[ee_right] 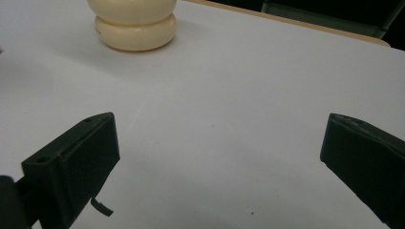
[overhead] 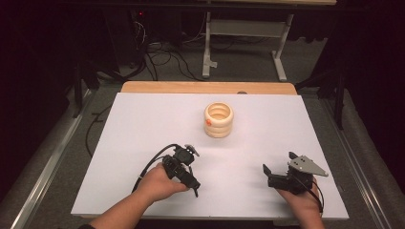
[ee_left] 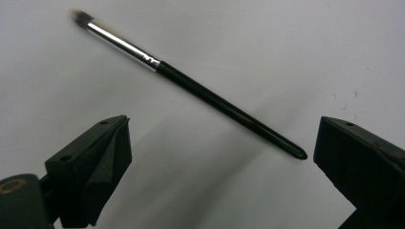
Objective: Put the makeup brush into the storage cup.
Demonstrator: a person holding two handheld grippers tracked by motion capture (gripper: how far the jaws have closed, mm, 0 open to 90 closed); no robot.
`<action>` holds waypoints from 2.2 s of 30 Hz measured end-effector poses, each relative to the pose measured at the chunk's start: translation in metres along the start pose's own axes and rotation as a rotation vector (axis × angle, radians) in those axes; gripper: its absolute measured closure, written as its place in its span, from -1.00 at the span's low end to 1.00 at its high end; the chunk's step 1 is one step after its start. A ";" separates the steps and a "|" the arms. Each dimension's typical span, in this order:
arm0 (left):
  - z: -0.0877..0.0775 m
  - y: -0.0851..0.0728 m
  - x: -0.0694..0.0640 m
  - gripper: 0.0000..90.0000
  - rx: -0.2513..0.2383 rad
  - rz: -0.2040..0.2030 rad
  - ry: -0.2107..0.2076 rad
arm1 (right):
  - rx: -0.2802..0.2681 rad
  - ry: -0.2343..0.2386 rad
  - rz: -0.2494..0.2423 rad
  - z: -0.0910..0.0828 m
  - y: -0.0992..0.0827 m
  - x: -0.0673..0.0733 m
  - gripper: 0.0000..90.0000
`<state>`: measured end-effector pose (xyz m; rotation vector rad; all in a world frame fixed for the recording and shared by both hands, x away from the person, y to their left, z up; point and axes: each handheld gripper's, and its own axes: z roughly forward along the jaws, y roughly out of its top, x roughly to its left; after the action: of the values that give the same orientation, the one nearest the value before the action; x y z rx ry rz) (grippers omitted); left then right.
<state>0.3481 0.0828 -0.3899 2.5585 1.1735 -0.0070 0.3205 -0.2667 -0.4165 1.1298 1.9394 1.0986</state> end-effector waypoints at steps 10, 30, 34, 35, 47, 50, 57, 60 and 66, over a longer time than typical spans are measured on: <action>0.011 0.004 -0.007 -0.54 0.025 -0.036 -0.019 | -0.002 0.000 0.003 -0.001 0.000 0.000 -0.97; 0.014 0.007 -0.010 -0.11 0.053 -0.057 -0.044 | -0.001 -0.001 0.008 -0.001 -0.001 -0.001 -0.97; 0.015 0.008 -0.011 -0.12 0.052 -0.059 -0.040 | -0.004 0.002 0.007 -0.001 -0.001 -0.001 -0.97; 0.015 0.008 -0.012 -0.12 0.053 -0.057 -0.038 | -0.001 0.001 0.012 -0.001 -0.001 -0.001 -0.97; 0.017 0.008 -0.019 0.02 0.063 0.015 0.040 | 0.004 0.004 0.024 0.000 -0.002 -0.001 -0.97; 0.016 0.007 -0.019 0.14 0.061 0.033 0.052 | 0.005 0.006 0.025 0.000 -0.002 -0.001 -0.97; 0.014 0.005 -0.014 0.39 0.050 0.060 0.069 | 0.002 0.008 0.026 0.000 -0.002 -0.002 -0.97; 0.014 0.005 -0.013 0.42 0.048 0.058 0.065 | 0.001 0.010 0.025 0.000 -0.002 -0.002 -0.97; 0.013 0.005 -0.010 0.58 0.049 0.074 0.069 | 0.007 0.009 0.033 -0.001 -0.003 -0.002 -0.97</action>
<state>0.3466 0.0687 -0.3999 2.6636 1.1153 0.0710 0.3200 -0.2696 -0.4184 1.1662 1.9390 1.1166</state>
